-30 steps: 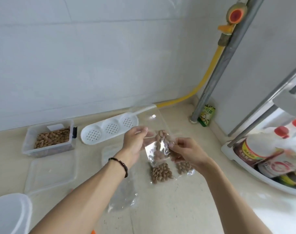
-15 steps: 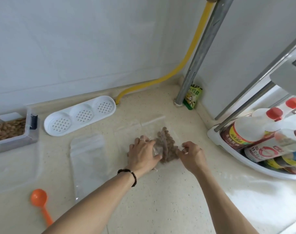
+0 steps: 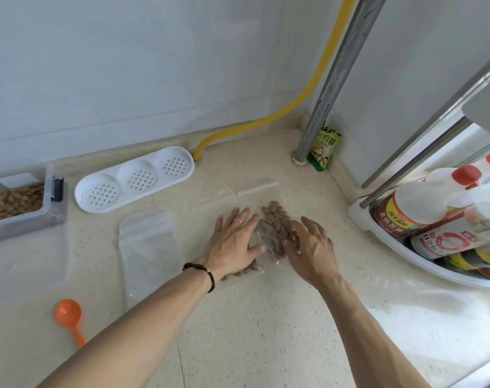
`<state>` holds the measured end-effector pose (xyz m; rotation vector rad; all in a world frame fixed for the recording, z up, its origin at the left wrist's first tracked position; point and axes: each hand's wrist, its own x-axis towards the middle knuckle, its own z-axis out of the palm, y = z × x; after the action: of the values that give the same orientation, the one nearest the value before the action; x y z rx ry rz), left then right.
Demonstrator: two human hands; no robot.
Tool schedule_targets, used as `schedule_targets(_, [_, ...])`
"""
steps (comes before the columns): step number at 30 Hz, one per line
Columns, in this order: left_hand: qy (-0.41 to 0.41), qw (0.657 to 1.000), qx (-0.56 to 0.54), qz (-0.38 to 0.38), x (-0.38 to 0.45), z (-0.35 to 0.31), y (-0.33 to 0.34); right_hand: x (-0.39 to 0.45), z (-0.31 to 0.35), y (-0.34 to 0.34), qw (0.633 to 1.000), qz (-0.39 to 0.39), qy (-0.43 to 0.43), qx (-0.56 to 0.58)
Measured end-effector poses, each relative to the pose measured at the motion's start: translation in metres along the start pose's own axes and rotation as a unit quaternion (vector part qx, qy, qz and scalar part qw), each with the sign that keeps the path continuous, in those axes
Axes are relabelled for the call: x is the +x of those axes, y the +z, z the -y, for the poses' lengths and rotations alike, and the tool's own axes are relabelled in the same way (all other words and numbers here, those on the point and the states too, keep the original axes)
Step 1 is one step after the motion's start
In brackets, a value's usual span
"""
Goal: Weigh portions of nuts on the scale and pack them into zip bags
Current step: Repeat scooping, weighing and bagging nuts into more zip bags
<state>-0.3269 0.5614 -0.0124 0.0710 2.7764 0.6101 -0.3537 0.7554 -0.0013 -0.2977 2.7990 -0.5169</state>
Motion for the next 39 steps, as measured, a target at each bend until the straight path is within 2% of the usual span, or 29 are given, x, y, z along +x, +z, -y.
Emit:
schedule_targets(4, [-0.058,0.997,-0.008,-0.047,-0.035,0.035,-0.026,0.003,0.045,0.004,0.998,-0.034,-0.052,0.03])
schedule_targets(10, [-0.206,0.972,0.027,-0.112,-0.106,0.103,-0.047,0.005,0.149,0.044,0.983,0.015,-0.164,0.08])
schedule_targets(12, [-0.268,0.954,0.032,-0.128,-0.128,0.117,-0.045,0.004,0.173,0.06,0.979,0.049,-0.175,0.094])
schedule_targets(15, [-0.311,0.941,0.024,-0.135,-0.148,0.128,-0.039,0.004,0.194,0.08,0.98,0.086,-0.149,0.104])
schedule_targets(21, [-0.297,0.947,-0.011,-0.118,-0.153,0.135,-0.032,0.01,0.211,0.096,0.98,0.102,-0.078,0.149])
schedule_targets(24, [-0.292,0.948,-0.014,-0.125,-0.152,0.134,-0.035,0.011,0.211,0.098,0.976,0.089,-0.083,0.182])
schedule_targets(31, [-0.258,0.958,-0.003,-0.125,-0.15,0.131,-0.043,0.013,0.2,0.095,0.973,-0.006,-0.117,0.199])
schedule_targets(34, [-0.23,0.964,0.035,-0.129,-0.15,0.129,-0.045,0.008,0.199,0.081,0.968,-0.027,-0.095,0.23])
schedule_targets(36, [-0.217,0.965,0.054,-0.139,-0.152,0.127,-0.049,0.004,0.202,0.066,0.948,0.0,-0.055,0.313])
schedule_targets(39, [-0.191,0.963,0.079,-0.171,-0.16,0.121,-0.057,-0.002,0.211,0.043,0.894,0.009,0.008,0.449])
